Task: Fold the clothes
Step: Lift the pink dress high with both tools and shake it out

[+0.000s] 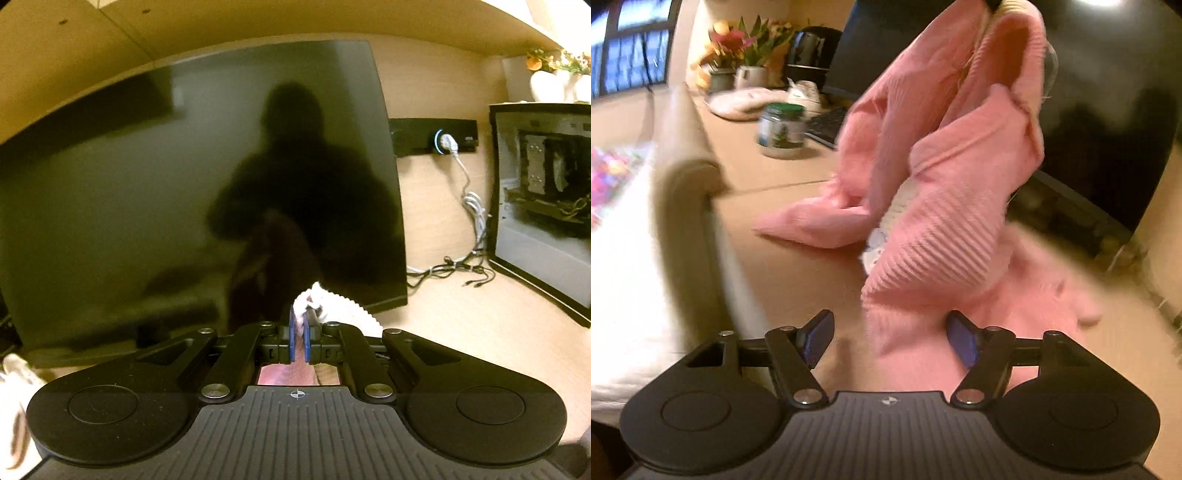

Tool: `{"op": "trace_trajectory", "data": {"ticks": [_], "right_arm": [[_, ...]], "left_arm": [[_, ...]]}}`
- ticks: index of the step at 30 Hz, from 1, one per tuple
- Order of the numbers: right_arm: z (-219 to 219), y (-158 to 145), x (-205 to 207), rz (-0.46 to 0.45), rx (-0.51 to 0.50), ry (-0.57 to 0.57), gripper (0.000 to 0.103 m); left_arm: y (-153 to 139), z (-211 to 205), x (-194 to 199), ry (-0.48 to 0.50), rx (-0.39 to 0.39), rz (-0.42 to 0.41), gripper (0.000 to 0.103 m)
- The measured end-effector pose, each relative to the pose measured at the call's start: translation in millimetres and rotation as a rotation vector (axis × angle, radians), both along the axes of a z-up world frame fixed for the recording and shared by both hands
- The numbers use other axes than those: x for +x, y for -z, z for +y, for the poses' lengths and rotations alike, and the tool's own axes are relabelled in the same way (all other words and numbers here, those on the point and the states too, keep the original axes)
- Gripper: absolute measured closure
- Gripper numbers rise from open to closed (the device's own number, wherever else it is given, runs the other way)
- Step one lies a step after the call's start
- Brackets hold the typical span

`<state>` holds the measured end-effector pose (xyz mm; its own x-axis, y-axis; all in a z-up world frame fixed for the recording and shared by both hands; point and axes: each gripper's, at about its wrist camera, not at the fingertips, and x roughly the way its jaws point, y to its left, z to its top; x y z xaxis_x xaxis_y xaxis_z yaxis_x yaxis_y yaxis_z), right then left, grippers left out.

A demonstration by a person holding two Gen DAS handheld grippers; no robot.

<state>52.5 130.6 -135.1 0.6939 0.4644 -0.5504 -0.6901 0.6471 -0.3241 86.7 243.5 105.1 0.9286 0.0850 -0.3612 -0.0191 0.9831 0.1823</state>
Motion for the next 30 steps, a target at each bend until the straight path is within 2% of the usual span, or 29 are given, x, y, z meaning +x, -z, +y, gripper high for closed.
{"op": "trace_trajectory", "data": {"ticks": [1,2,4,7,10,12,17,19,21,22,23,25,27,29,30], "right_arm": [[0,0,8,-0.03,-0.002,0.036,0.094],[-7,-8,23,-0.032,0.023,0.09,0.099],[-30,-35,47,-0.054,0.094,0.199,0.1],[-71,-96,65,-0.174,0.167,0.305,0.1],[-102,-157,63,-0.303,0.203,0.348,0.1],[-114,-192,54,-0.358,0.221,0.347,0.1],[-117,-232,29,-0.481,0.219,0.365,0.1],[-119,-239,22,-0.519,0.204,0.383,0.1],[-120,-244,16,-0.554,0.167,0.396,0.1],[-123,-249,12,-0.564,0.147,0.398,0.1],[-125,-254,8,-0.573,0.126,0.399,0.1],[-120,-265,6,-0.586,0.084,0.391,0.1],[-120,-274,2,-0.598,0.051,0.381,0.1],[-121,-281,-2,-0.612,0.019,0.37,0.1],[-122,-284,-3,-0.618,0.006,0.365,0.1]], "left_arm": [[-2,0,-2,-0.006,0.012,-0.001,0.098],[-4,1,-4,-0.012,0.028,-0.003,0.098],[-7,4,-9,-0.024,0.068,-0.008,0.098],[-9,14,-19,-0.05,0.098,-0.029,0.098],[-8,26,-31,-0.077,0.064,-0.065,0.098],[-8,31,-39,-0.081,0.03,-0.097,0.098],[-10,28,-59,-0.015,-0.047,-0.173,0.098],[-7,27,-67,0.077,-0.104,-0.181,0.097],[0,26,-77,0.183,-0.163,-0.165,0.09],[6,26,-82,0.233,-0.181,-0.16,0.081],[14,25,-87,0.279,-0.193,-0.157,0.062],[28,26,-94,0.321,-0.22,-0.141,0.04],[41,27,-96,0.352,-0.268,-0.12,0.038],[51,24,-95,0.403,-0.322,-0.103,0.022],[57,19,-95,0.434,-0.336,-0.097,0.02]]}}
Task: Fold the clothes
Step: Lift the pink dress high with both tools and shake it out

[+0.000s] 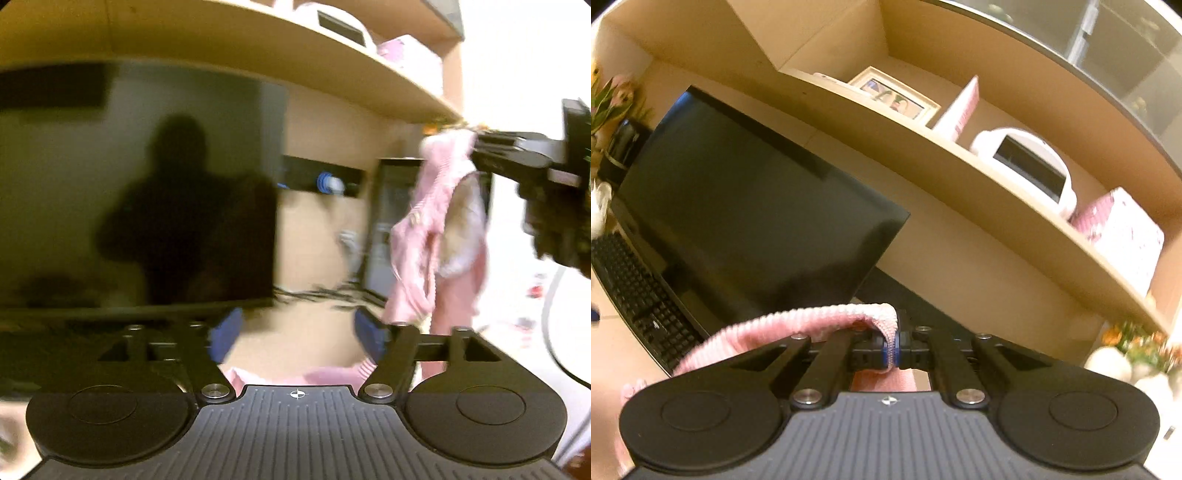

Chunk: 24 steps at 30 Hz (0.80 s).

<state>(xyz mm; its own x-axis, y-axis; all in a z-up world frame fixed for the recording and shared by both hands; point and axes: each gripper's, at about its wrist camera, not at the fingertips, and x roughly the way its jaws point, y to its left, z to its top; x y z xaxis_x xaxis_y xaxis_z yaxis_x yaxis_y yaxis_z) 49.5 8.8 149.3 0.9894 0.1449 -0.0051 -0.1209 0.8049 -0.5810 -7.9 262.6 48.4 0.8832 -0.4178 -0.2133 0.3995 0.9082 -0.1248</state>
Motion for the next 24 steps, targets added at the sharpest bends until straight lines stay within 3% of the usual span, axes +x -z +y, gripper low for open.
{"op": "trace_trajectory", "data": {"ticks": [7,11,14,15,17,20,24], "right_arm": [[-10,-23,-9,-0.027,-0.02,0.008,0.1],[-16,-34,-17,-0.049,-0.001,0.006,0.1],[-23,-39,-23,-0.059,0.022,0.018,0.1],[-27,-40,-26,-0.062,0.034,0.027,0.1],[-36,-42,-31,-0.063,0.063,0.052,0.1],[-58,-52,-37,-0.057,0.137,0.094,0.1],[-92,-60,-42,-0.019,0.276,0.131,0.1]], "left_arm": [[30,-67,4,0.262,0.068,-0.04,0.007],[37,-97,25,0.282,0.141,-0.076,0.004],[46,-119,60,0.213,0.198,-0.052,0.007],[49,-125,69,0.187,0.222,-0.043,0.016],[50,-129,84,0.122,0.279,-0.001,0.097],[20,-104,82,0.033,0.247,-0.016,0.097],[-50,-66,56,-0.018,0.241,-0.152,0.097]]}}
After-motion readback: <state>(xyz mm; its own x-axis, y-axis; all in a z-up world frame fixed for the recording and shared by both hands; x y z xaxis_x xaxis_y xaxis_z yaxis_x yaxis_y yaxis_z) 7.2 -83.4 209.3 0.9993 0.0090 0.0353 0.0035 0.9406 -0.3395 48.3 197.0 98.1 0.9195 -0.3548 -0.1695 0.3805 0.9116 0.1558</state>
